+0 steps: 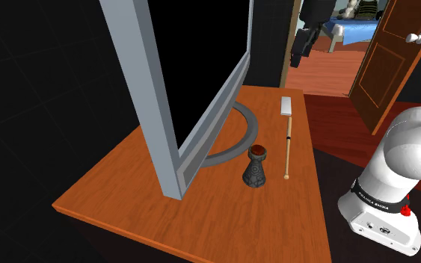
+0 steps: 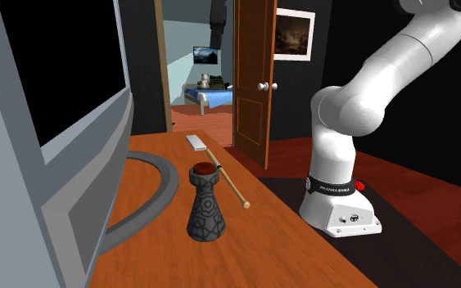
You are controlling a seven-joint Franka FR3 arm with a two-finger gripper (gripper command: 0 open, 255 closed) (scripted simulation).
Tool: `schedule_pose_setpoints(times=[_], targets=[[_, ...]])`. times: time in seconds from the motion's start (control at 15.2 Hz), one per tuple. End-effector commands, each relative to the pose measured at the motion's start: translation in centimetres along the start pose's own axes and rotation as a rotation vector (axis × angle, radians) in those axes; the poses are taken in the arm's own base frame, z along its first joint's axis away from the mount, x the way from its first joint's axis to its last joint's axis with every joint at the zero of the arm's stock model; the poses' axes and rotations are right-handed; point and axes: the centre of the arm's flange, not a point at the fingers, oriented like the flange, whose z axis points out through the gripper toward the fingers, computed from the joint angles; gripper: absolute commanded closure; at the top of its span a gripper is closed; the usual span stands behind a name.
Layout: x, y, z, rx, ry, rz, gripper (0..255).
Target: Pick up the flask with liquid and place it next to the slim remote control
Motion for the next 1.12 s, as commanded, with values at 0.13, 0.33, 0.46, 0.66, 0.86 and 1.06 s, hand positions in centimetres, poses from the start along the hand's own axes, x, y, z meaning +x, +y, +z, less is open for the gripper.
schedule_pose_setpoints(times=[0.13, 0.33, 0.46, 0.66, 0.86, 1.06], targets=[[0.2, -1.6, 1.9, 0.012, -0.011, -0.009, 0], [0.5, -4.1, 4.8, 0.030, -0.028, -0.023, 0], [0.6, -5.8, 6.6, 0.042, -0.039, -0.032, 0], [0.7, -8.4, 9.4, 0.060, -0.055, -0.046, 0], [0.7, -11.0, 12.1, 0.079, -0.072, -0.060, 0], [0.7, -13.7, 14.8, 0.097, -0.089, -0.073, 0]])
